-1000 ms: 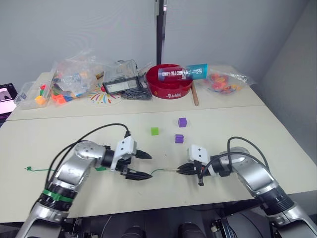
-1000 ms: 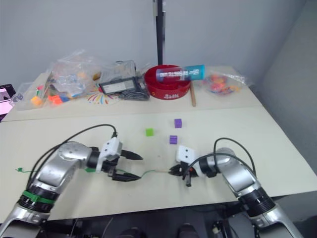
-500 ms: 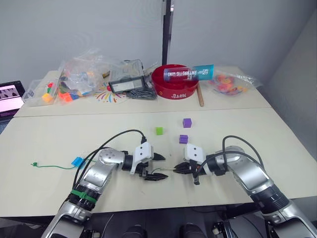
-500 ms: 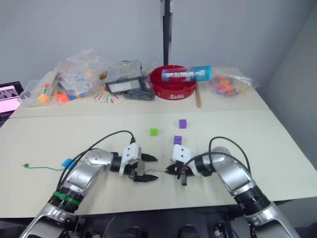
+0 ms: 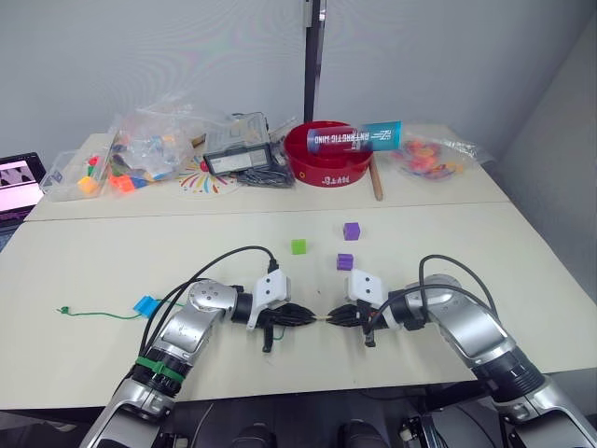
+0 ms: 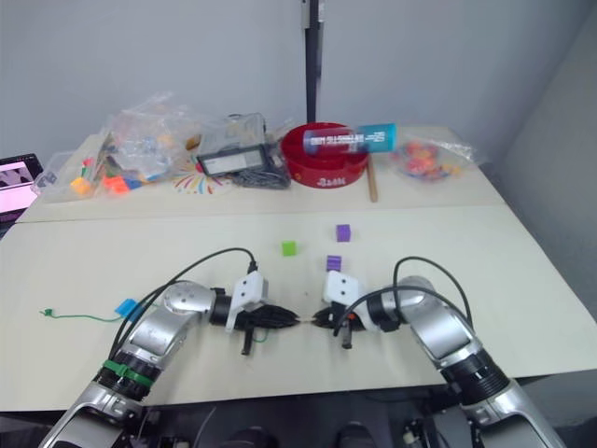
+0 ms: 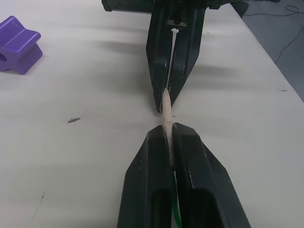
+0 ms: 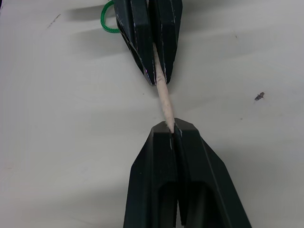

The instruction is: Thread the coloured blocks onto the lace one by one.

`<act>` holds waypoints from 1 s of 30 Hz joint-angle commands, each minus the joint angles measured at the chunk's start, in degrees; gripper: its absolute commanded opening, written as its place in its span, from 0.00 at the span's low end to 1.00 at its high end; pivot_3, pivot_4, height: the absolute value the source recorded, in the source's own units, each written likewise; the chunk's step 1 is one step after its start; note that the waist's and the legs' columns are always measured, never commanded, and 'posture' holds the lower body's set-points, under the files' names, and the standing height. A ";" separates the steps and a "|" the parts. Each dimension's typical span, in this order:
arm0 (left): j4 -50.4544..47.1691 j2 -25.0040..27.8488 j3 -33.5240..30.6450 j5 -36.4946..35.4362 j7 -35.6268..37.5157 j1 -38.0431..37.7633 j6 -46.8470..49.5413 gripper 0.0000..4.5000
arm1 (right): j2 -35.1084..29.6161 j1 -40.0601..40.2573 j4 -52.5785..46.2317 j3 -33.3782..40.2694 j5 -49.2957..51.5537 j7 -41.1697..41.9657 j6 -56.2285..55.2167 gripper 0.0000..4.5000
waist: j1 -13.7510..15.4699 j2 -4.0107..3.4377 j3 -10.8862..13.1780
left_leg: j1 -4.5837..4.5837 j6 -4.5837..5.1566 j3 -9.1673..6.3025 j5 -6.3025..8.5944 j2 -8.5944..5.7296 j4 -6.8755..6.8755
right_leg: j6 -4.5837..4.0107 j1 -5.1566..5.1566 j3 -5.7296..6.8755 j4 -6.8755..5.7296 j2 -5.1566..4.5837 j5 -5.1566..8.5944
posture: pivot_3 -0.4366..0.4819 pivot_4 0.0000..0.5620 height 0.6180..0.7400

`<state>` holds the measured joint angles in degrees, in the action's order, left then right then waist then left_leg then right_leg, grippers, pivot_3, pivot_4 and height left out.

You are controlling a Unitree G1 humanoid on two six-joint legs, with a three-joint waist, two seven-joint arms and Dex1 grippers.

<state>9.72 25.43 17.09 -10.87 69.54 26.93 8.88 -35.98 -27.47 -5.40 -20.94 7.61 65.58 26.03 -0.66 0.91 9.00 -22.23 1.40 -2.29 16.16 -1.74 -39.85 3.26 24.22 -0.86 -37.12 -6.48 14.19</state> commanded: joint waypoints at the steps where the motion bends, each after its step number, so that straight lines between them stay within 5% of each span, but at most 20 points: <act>1: -0.72 1.20 -1.26 0.44 -0.61 0.86 -0.84 0.01 | -0.35 -0.18 -1.70 0.49 0.39 0.33 0.01 0.00 | 0.00 0.00 0.00 | 0.00 0.00 0.00 0.00 0.00 0.00 | 0.00 0.00 0.00 0.00 0.00 0.00 | 0.48 0.27 1.00; 7: -0.61 1.49 -1.80 0.18 -0.59 1.47 -0.68 0.01 | -0.25 0.17 -2.96 0.79 1.53 0.53 1.64 0.00 | 0.00 0.00 0.00 | 0.00 0.00 0.00 0.00 0.00 0.00 | 0.00 0.00 0.00 0.00 0.00 0.00 | 0.48 0.27 1.00; 20: -4.89 8.37 -4.51 -2.25 2.37 0.63 1.34 0.00 | -1.95 -2.00 -1.51 11.44 5.98 -4.12 4.39 0.98 | -0.05 0.00 0.01 | -0.01 0.00 -0.02 0.00 0.00 0.02 | 0.00 0.01 0.01 0.00 0.00 0.00 | 0.48 0.27 1.00; 30: -6.67 8.63 -4.77 -1.93 1.83 -0.37 2.88 0.00 | -0.02 -14.00 17.18 6.79 -1.52 -3.83 -5.53 0.99 | -0.14 0.00 0.01 | -0.03 0.00 0.01 0.00 0.00 0.03 | 0.00 0.01 0.00 -0.01 0.00 0.00 | 0.48 0.27 1.00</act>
<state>5.19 34.04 12.96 -11.72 71.46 26.49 11.52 -36.10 -39.78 9.72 -13.75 7.59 61.46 23.18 -0.80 0.91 9.00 -22.26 1.39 -2.27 16.16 -1.73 -39.82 3.26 24.24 -0.86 -37.13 -6.47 14.19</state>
